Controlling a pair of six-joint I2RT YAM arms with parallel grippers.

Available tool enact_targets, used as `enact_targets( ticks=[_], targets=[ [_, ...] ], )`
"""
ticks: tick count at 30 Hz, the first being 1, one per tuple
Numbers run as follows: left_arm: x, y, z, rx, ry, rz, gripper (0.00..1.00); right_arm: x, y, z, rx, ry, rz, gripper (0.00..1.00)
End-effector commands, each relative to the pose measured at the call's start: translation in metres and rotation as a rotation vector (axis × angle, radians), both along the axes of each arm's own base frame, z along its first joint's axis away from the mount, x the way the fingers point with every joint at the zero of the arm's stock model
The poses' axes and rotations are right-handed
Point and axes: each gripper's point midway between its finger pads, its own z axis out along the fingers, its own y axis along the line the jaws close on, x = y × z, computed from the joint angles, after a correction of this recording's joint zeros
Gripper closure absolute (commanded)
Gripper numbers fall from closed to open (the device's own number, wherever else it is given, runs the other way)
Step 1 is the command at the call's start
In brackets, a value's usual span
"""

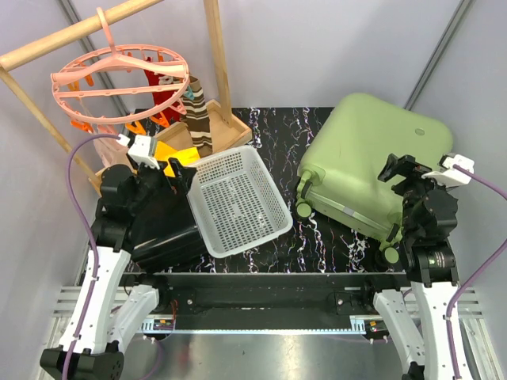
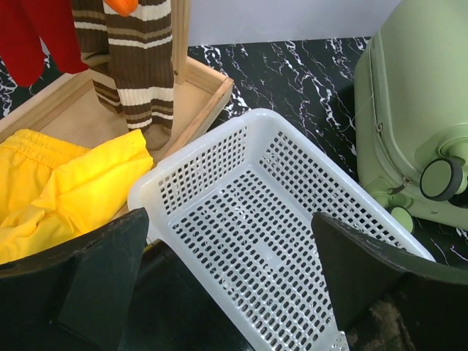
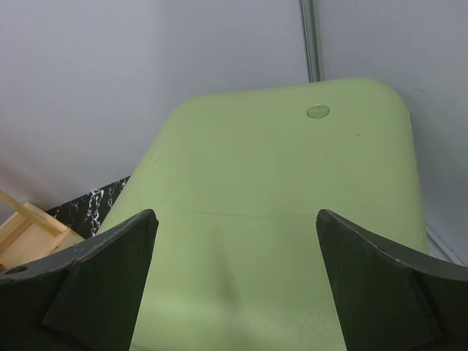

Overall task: Open, take out, and arrange the luggage
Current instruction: Adjust the position of the luggage

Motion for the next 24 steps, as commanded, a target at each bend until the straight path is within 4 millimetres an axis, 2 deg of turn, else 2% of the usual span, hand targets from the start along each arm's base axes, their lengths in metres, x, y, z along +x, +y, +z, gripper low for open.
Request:
enact_targets(
  ticks=[1,7,14,15,16,17,18,19,20,21,22,24],
  targets=[
    [-0.005,-0.005,0.031,-0.038,-0.079,-0.019,0.01,0.006,-0.003,0.013,0.005,-0.038,-0.02,0.0],
    [0.002,-0.013,0.018,-0.09,-0.035,-0.044,0.01,0.016,0.002,0.009,0.02,-0.016,0.003,0.03],
    [0.007,-0.03,0.024,-0.094,-0.05,-0.089,0.01,0.029,0.007,-0.008,0.015,0.078,0.029,0.03],
    [0.001,-0.048,0.025,-0.086,-0.052,-0.137,0.01,0.031,0.009,-0.01,0.015,0.093,0.04,0.03],
    [0.005,-0.051,0.023,-0.069,-0.052,-0.101,0.01,0.033,0.014,-0.014,0.012,0.114,0.067,0.03],
    [-0.007,-0.079,0.025,-0.048,-0.063,-0.175,0.01,0.038,0.017,-0.018,0.009,0.135,0.084,0.04],
    [-0.008,-0.09,0.024,-0.032,-0.064,-0.184,0.01,0.039,0.021,-0.019,0.006,0.143,0.106,0.05],
    [-0.001,-0.102,0.016,-0.002,-0.05,-0.17,0.01,0.04,0.022,-0.023,0.008,0.163,0.113,0.05],
    [-0.008,-0.129,0.018,0.014,-0.056,-0.233,0.01,0.042,0.024,-0.023,0.009,0.17,0.119,0.05],
    [-0.008,-0.143,0.017,0.022,-0.053,-0.261,0.01,0.042,0.024,-0.024,0.014,0.177,0.121,0.05],
    [-0.003,-0.167,0.005,0.036,-0.027,-0.318,0.01,0.042,0.025,-0.025,0.018,0.182,0.124,0.04],
    [-0.009,-0.202,0.016,0.009,-0.05,-0.426,0.01,0.041,0.028,-0.025,0.031,0.186,0.137,0.04]
  ],
)
